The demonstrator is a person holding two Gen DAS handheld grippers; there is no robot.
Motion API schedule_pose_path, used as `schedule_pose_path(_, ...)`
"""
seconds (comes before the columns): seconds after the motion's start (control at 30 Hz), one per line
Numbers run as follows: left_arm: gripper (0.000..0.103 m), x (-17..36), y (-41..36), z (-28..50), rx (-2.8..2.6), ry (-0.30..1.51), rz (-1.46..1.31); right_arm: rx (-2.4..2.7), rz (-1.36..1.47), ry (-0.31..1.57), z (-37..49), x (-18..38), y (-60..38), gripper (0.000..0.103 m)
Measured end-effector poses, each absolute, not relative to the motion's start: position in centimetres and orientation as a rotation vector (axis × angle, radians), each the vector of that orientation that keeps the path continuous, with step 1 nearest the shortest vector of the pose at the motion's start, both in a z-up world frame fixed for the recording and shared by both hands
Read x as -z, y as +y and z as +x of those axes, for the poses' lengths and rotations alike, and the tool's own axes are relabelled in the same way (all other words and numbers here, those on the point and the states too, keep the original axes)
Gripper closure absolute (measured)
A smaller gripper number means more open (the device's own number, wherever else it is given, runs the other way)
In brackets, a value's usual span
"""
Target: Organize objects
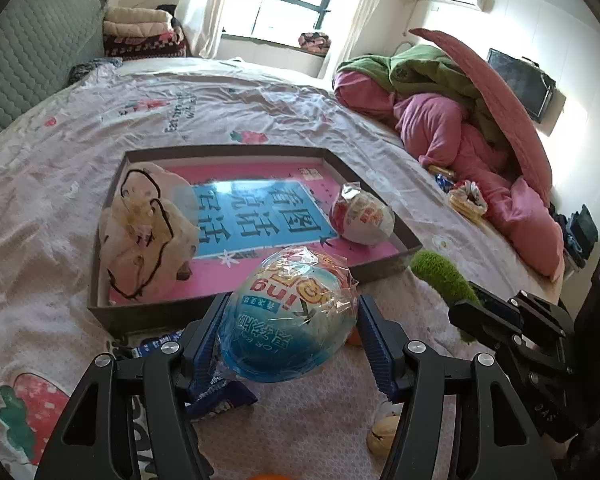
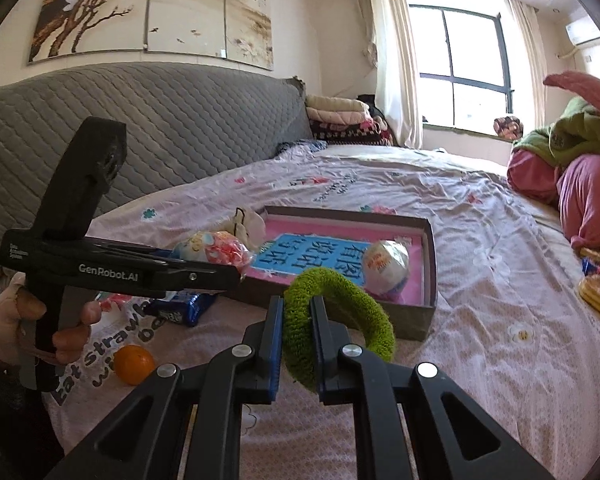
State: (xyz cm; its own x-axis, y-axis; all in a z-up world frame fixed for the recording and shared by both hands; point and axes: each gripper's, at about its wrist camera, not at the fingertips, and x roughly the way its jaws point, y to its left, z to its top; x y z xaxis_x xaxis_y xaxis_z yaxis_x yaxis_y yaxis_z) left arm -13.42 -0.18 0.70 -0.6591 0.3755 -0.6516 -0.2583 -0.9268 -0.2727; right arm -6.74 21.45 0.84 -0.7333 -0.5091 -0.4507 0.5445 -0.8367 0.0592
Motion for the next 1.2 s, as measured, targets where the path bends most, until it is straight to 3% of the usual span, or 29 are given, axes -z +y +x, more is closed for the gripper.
schedule_pose_path(1.2,0.038,-0.8,-0.3,-13.3,-2.650,-0.181,-1.035,2.453,0.572,0.160,-8.4,-1.5,19.8,0.090)
